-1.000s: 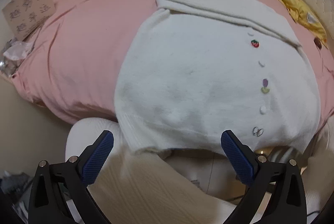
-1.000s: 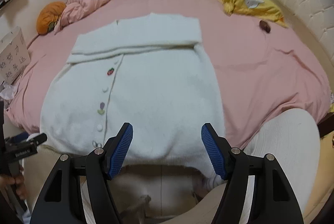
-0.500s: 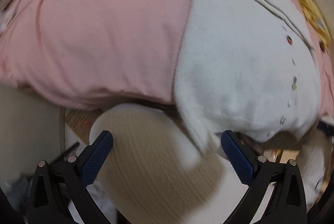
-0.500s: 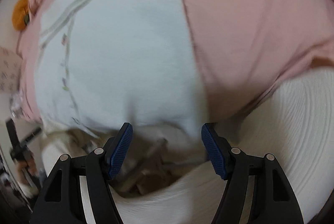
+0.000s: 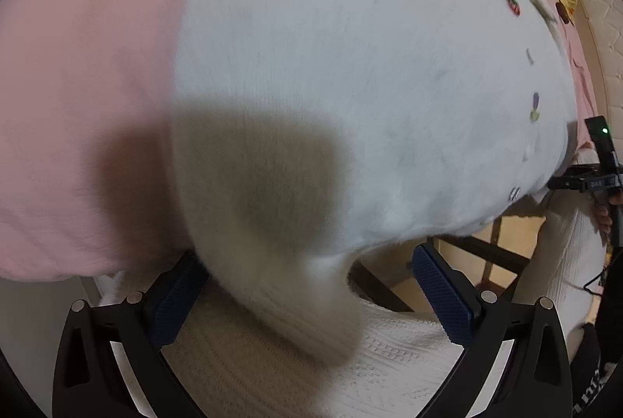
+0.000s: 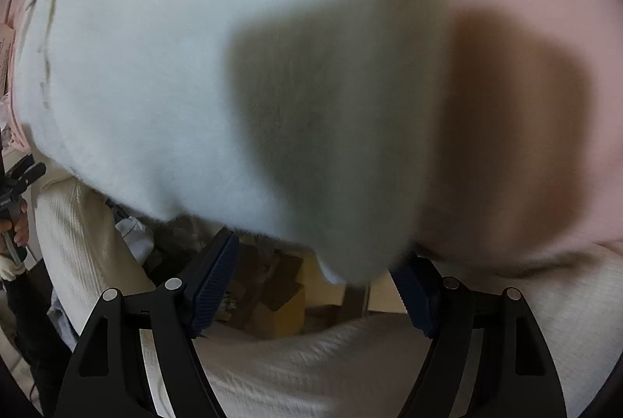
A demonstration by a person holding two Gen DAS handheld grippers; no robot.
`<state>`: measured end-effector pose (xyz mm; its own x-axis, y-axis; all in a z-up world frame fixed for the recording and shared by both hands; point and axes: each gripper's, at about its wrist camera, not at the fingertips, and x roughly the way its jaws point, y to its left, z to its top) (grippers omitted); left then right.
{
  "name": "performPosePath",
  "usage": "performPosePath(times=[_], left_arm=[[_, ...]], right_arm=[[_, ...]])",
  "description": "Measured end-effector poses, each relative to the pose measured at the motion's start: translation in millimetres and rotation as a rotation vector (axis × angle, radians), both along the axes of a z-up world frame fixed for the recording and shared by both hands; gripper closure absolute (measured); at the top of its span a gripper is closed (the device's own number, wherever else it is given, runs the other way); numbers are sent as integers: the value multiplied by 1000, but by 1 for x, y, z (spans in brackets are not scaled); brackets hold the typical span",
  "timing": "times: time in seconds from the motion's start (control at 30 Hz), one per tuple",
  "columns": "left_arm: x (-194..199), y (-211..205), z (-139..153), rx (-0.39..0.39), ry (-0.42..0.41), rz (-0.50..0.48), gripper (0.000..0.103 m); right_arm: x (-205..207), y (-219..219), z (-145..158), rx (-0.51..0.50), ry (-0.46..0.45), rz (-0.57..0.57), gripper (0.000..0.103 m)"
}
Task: Fold clothes
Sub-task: 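Grasp the hem with both tools and lift it toward the collar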
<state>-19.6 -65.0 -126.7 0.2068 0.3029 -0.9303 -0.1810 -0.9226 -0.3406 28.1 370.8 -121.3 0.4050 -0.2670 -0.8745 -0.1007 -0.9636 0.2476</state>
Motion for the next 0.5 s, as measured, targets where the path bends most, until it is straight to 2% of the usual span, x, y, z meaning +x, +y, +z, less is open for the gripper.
performPosePath(times=[0.1, 0.17, 0.2, 0.23, 0.27, 0.3, 0.33, 0.43, 0.5], left_arm=[[5, 6, -10, 2, -7, -17, 1], [8, 14, -12, -3, -16, -38, 16], [10, 18, -12, -10, -21, -53, 31], [11, 22, -12, -8, -32, -69, 47], [13, 26, -12, 2, -45, -83, 56], [17, 27, -12, 10, -55, -93, 70], [21, 26, -12, 13, -62, -97, 78], [25, 22, -5, 49, -63, -78, 89], [26, 18, 6, 103, -48, -50, 91]], right_arm=[[5, -9, -10, -5, -18, 16, 27], [6, -14, -8, -4, -9, 35, 29], [7, -16, -8, -4, -8, 41, 40], [8, -15, -8, -8, -15, 40, 57], [10, -14, -9, -11, -23, 38, 67], [12, -14, -10, -15, -28, 42, 84], [14, -14, -9, -22, -28, 48, 88], [17, -16, -1, -59, -1, 50, 91], [19, -15, 8, -98, 24, 35, 92]])
